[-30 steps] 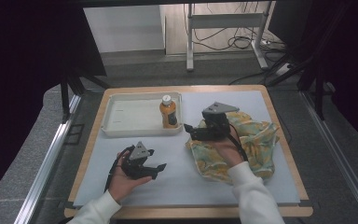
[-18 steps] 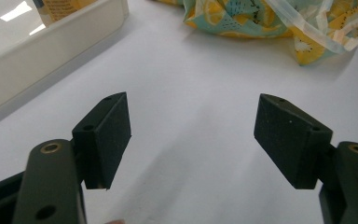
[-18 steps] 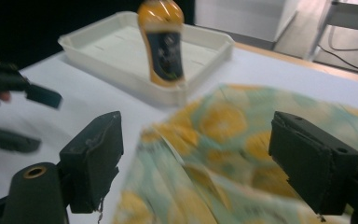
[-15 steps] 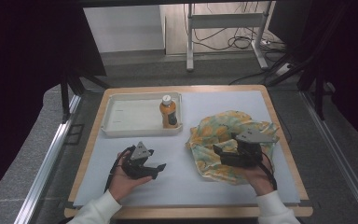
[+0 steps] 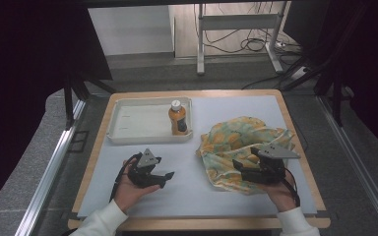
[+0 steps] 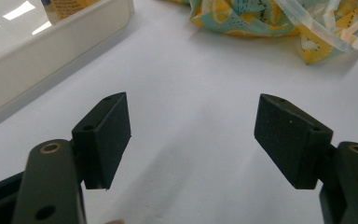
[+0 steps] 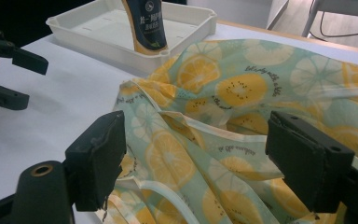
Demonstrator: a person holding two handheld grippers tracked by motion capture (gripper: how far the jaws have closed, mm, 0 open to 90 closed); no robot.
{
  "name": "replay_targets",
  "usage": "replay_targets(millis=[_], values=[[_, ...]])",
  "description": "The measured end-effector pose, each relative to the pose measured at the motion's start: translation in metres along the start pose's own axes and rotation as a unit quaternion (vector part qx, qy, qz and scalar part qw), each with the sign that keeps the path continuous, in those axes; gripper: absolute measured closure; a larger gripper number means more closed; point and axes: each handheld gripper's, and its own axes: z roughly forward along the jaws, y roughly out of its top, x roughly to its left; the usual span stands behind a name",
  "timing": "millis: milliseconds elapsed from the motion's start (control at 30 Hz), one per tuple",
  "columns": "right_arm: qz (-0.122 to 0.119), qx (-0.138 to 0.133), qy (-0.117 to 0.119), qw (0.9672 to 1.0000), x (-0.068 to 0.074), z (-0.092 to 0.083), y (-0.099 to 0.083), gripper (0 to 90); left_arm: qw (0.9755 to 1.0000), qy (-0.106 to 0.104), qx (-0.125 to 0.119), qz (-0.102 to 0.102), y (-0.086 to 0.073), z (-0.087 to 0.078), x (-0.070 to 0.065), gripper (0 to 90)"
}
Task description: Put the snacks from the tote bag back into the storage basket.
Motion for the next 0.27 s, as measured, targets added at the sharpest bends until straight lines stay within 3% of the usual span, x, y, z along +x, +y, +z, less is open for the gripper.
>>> replay_targets(millis=[267], values=[[0.007, -0.008, 0.001, 0.9999, 0.0020, -0.0009, 0.0020, 20.0, 1.0000, 0.002, 0.002, 0.003, 0.0003, 0.0010, 0.0000, 26.4]])
